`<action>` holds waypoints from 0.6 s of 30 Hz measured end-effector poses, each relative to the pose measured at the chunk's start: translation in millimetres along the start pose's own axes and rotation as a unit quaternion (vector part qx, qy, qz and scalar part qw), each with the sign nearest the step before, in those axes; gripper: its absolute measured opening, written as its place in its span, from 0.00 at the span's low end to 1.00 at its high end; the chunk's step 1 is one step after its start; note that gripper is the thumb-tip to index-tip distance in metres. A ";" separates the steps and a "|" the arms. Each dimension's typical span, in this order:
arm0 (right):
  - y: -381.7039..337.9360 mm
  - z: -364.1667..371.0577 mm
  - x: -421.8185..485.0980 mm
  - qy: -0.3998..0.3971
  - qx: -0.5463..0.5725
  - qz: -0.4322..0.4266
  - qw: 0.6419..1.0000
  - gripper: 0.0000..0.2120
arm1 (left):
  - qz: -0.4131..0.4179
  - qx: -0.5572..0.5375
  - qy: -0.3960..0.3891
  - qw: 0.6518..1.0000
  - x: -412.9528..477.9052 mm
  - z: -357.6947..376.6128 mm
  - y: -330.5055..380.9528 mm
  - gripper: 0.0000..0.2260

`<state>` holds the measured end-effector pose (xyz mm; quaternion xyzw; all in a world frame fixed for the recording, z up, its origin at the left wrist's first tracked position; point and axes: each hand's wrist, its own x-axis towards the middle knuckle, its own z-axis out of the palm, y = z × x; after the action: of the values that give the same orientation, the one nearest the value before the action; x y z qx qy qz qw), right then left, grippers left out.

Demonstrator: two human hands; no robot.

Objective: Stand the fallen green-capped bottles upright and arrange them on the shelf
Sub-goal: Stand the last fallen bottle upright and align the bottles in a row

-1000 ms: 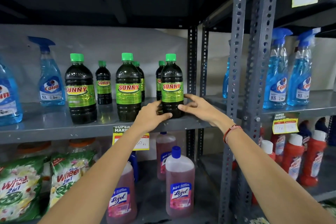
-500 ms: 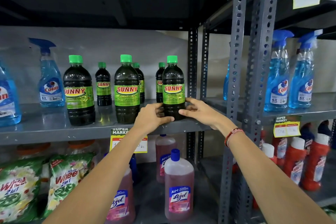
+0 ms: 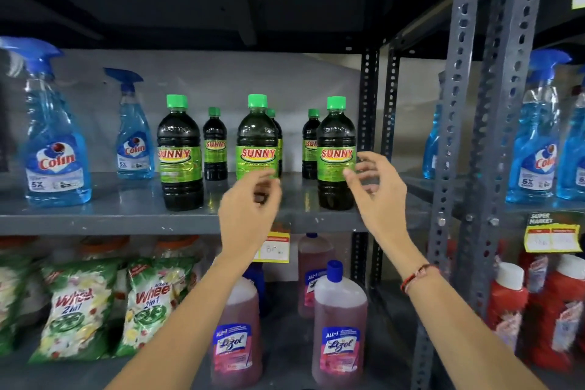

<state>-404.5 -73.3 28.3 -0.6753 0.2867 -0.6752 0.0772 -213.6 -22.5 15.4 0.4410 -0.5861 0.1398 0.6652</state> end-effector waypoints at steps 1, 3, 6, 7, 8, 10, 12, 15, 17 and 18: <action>-10.6 9.3 -3.1 -0.003 -0.003 -0.030 1.000 0.16 | 0.006 -0.001 0.041 0.999 3.0 -10.8 -6.6 0.08; -26.6 27.1 -5.9 -0.054 -0.016 -0.057 0.997 0.17 | -0.003 -0.005 0.063 0.998 11.3 -26.3 -19.1 0.12; -39.7 60.7 -1.9 -0.178 -0.003 0.001 0.984 0.28 | -0.054 0.023 -0.053 0.997 25.8 -46.9 -43.7 0.23; -41.5 69.7 0.2 -0.213 0.003 0.026 0.977 0.32 | -0.076 0.026 -0.113 0.990 30.6 -51.5 -51.6 0.26; -42.1 77.5 2.4 -0.237 0.005 0.046 0.970 0.35 | -0.103 0.017 -0.174 0.979 34.9 -55.1 -57.3 0.29; -40.6 88.4 7.2 -0.267 0.023 0.084 0.960 0.40 | -0.143 0.004 -0.275 0.951 40.0 -58.6 -62.1 0.36; -37.4 94.6 9.6 -0.292 0.057 0.136 0.945 0.43 | -0.161 0.002 -0.329 0.931 43.4 -56.6 -63.8 0.40; -27.3 102.6 9.4 -0.321 0.037 0.155 0.933 0.42 | -0.172 -0.028 -0.360 0.917 45.7 -52.2 -63.7 0.38; -24.6 103.4 9.6 -0.325 0.033 0.154 0.932 0.39 | -0.170 -0.039 -0.354 0.919 46.8 -50.0 -67.2 0.37; -24.9 102.1 10.0 -0.324 0.038 0.157 0.932 0.38 | -0.170 -0.047 -0.352 0.919 46.7 -49.6 -66.7 0.36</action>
<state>-300.6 -86.6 41.3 -0.8003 0.3225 -0.4091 0.2969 -121.4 -38.9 33.1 0.5229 -0.7045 -0.1672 0.4498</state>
